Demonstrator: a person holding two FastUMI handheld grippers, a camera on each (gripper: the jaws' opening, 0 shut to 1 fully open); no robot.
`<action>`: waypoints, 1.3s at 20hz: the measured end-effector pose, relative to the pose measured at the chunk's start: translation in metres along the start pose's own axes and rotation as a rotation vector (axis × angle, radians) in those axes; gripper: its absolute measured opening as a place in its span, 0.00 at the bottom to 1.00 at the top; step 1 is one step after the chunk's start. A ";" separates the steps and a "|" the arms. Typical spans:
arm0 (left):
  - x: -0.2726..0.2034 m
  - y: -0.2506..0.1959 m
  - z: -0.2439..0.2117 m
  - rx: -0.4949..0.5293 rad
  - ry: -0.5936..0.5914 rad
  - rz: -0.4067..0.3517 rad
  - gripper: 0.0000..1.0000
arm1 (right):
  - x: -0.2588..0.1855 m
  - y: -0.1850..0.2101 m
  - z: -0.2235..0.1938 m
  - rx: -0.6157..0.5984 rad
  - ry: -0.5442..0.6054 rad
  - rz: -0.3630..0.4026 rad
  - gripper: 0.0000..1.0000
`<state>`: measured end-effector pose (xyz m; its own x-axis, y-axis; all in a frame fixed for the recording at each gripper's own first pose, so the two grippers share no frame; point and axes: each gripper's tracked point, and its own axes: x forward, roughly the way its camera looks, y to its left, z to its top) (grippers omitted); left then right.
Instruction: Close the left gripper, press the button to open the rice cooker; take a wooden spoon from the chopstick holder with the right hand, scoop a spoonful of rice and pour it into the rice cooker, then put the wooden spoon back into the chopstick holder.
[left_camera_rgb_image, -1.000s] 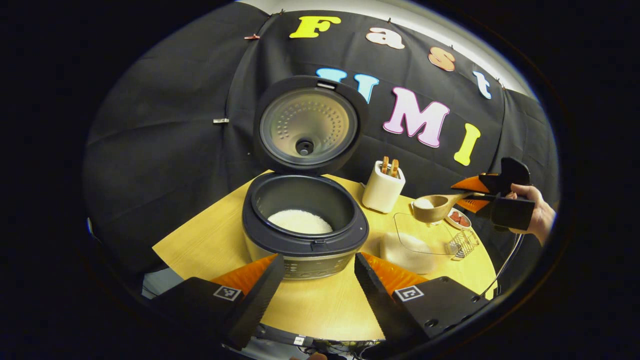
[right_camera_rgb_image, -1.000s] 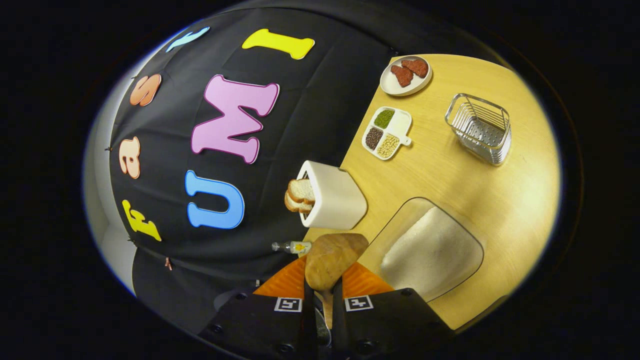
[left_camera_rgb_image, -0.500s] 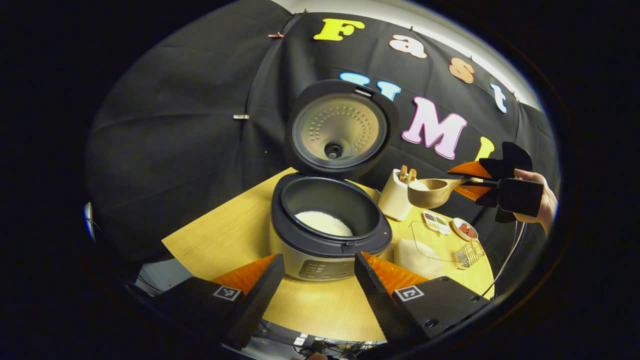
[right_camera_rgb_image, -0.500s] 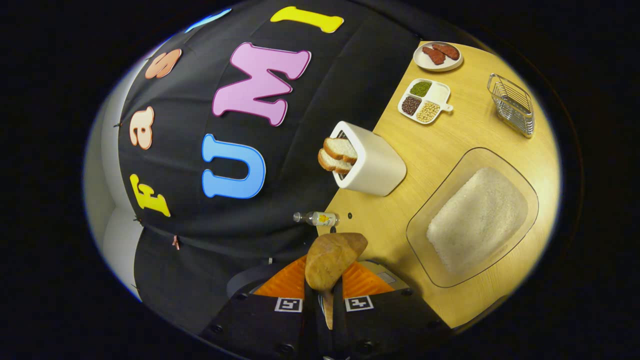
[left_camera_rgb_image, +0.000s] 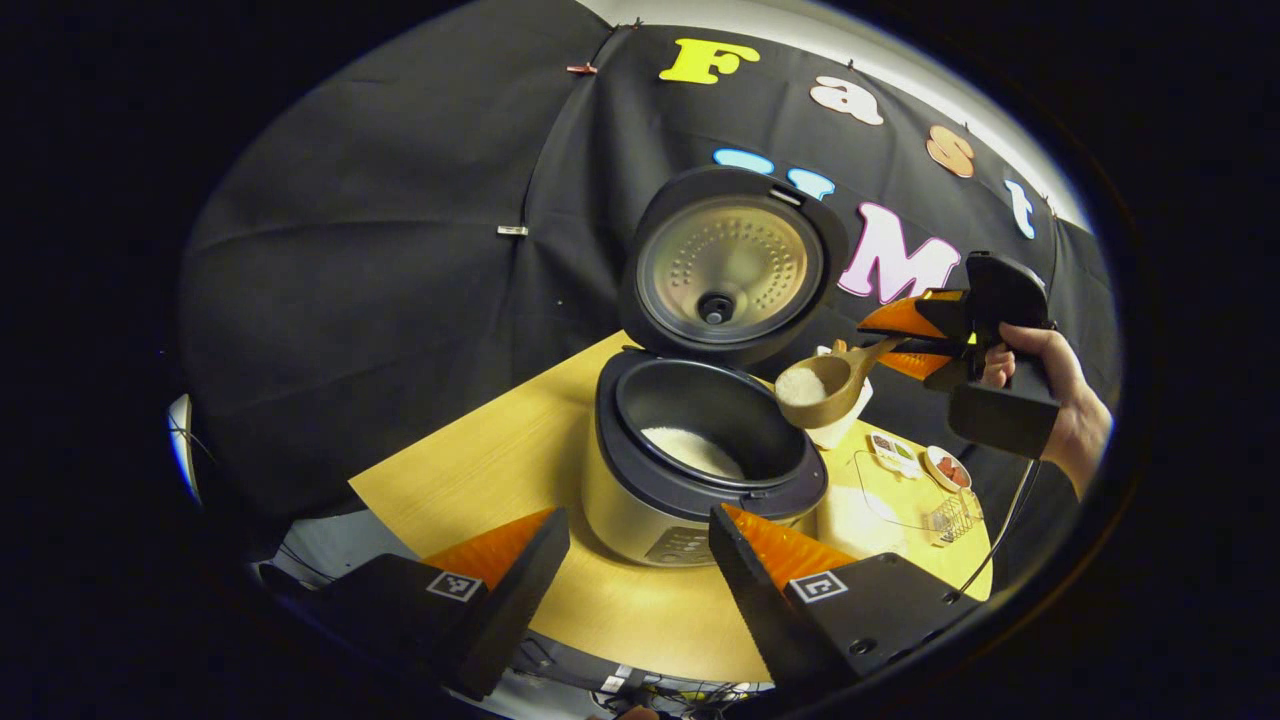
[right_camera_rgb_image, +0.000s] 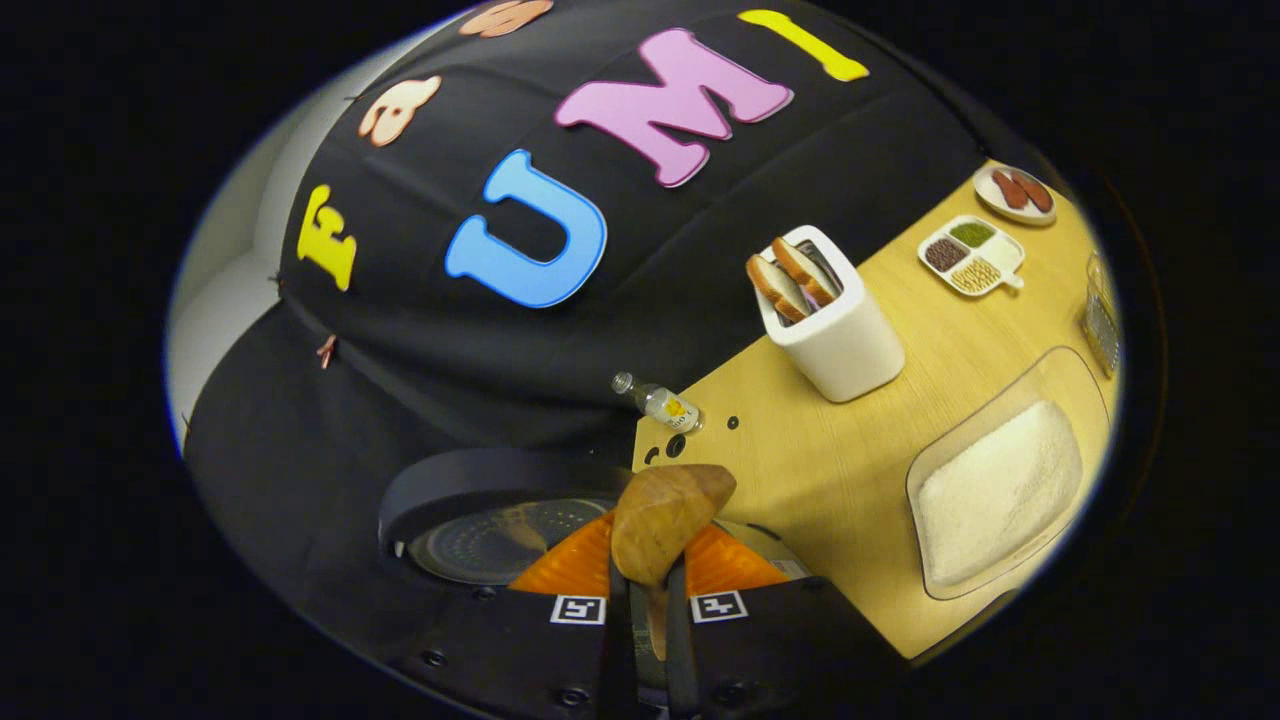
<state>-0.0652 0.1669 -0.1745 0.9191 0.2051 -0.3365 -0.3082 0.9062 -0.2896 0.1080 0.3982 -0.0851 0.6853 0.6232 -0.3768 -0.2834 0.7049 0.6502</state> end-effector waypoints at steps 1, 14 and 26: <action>0.001 0.003 0.001 -0.005 0.000 0.003 0.95 | 0.003 0.007 -0.006 -0.065 0.003 0.012 0.16; 0.000 0.010 0.024 0.020 -0.033 -0.009 0.96 | 0.022 0.061 -0.074 -0.806 -0.013 0.170 0.16; -0.009 0.017 0.028 0.000 -0.073 0.040 0.95 | -0.005 0.072 -0.137 -1.230 0.014 0.346 0.16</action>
<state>-0.0716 0.1909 -0.1517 0.9216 0.2672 -0.2814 -0.3447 0.8967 -0.2778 -0.0080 0.4922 -0.1264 0.4470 0.8344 -0.3224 -0.8813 0.3492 -0.3184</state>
